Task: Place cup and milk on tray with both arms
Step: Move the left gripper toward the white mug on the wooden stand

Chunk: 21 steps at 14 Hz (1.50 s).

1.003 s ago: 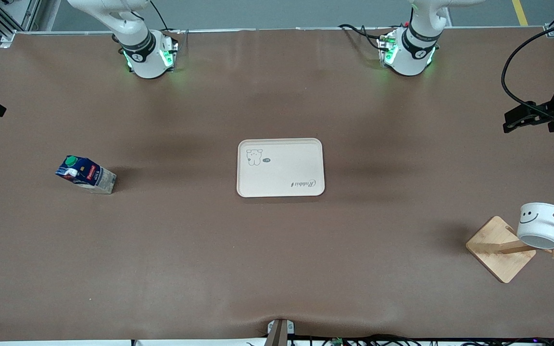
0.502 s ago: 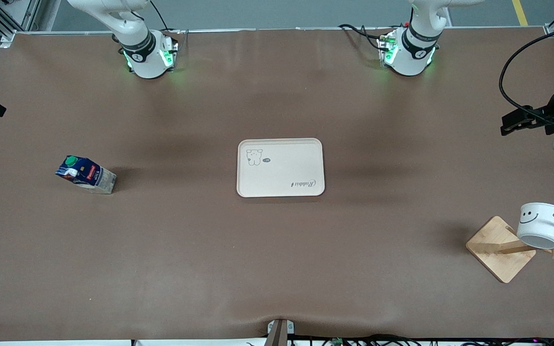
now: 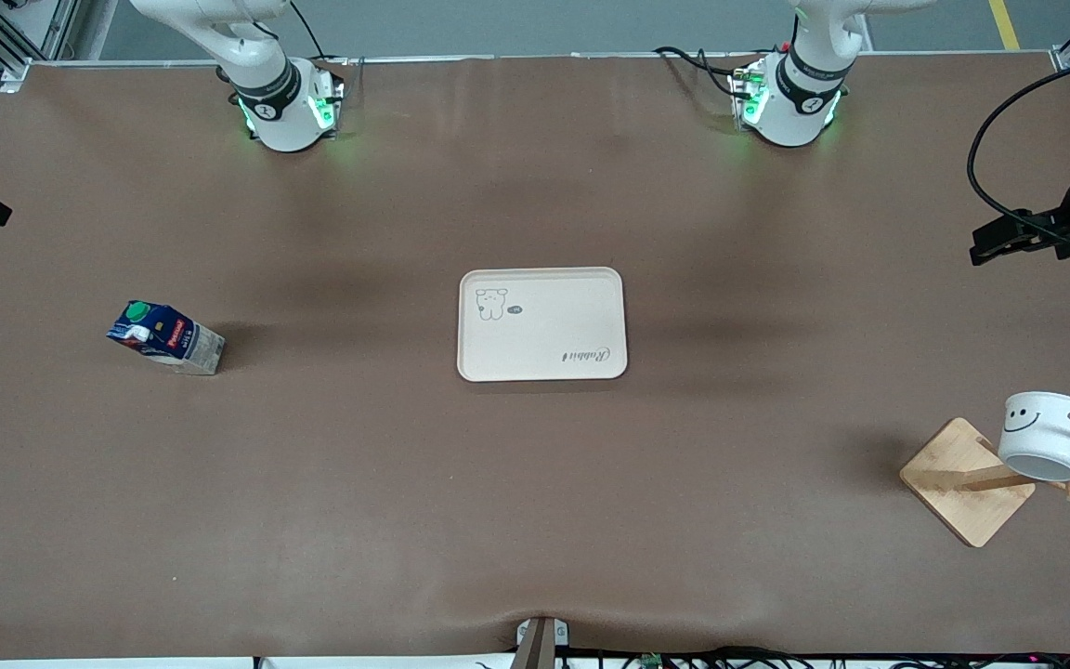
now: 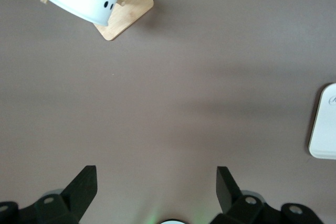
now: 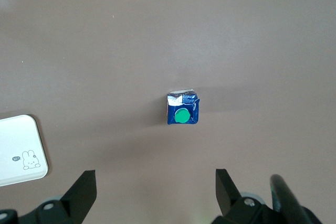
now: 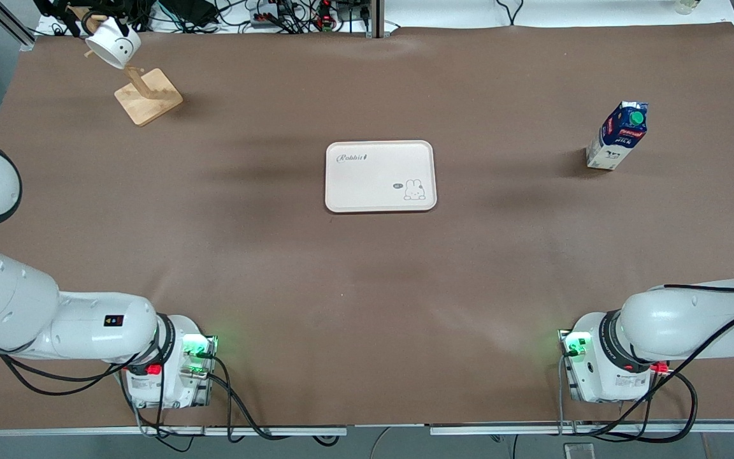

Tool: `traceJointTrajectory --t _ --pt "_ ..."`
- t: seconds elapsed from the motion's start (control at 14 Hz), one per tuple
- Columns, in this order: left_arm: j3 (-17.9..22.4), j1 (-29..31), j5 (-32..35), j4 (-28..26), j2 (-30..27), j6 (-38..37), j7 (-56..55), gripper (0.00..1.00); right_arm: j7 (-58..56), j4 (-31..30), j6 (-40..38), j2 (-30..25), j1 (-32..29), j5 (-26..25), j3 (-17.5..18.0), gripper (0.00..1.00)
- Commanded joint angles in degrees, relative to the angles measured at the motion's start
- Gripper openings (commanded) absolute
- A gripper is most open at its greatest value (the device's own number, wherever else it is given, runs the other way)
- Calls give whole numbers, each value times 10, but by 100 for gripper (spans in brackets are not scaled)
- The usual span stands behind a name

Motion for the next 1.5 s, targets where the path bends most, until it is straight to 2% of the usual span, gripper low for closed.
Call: traceJointTrajectory --t 0.0,0.29,0.57,0.93,1.29,1.43 --pt "-3 12 8 -14 -1 44 -24 100 4 4 1 2 -6 -5 4 100" --pt "-3 8 6 4 7 55 -10 100 4 4 1 2 -6 -5 4 100" --pt "11 23 15 48 37 76 -8 100 4 4 2 2 -6 -5 4 100" --pt "13 45 -18 43 38 104 32 100 4 4 2 3 -6 -5 4 100" --pt "12 74 -30 -22 30 200 32 100 4 4 2 3 -6 -5 4 100" --pt "12 98 -58 -72 17 249 32 100 4 4 2 3 -6 -5 4 100"
